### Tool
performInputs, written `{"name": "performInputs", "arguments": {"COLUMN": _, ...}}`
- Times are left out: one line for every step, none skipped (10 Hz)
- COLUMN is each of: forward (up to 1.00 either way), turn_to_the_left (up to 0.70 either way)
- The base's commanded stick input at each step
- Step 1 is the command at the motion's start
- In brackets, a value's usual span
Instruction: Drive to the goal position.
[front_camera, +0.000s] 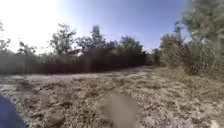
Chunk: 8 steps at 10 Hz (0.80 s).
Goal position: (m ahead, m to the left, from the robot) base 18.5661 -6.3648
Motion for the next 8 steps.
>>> {"name": "performInputs", "arguments": {"forward": 0.7, "turn_to_the_left": -0.21}}
{"name": "performInputs", "arguments": {"forward": 0.7, "turn_to_the_left": -0.06}}
{"name": "performInputs", "arguments": {"forward": 0.7, "turn_to_the_left": 0.0}}
{"name": "performInputs", "arguments": {"forward": 0.7, "turn_to_the_left": 0.0}}
{"name": "performInputs", "arguments": {"forward": 0.7, "turn_to_the_left": 0.0}}
{"name": "performInputs", "arguments": {"forward": 0.7, "turn_to_the_left": 0.0}}
{"name": "performInputs", "arguments": {"forward": 0.7, "turn_to_the_left": 0.0}}
{"name": "performInputs", "arguments": {"forward": 0.7, "turn_to_the_left": -0.17}}
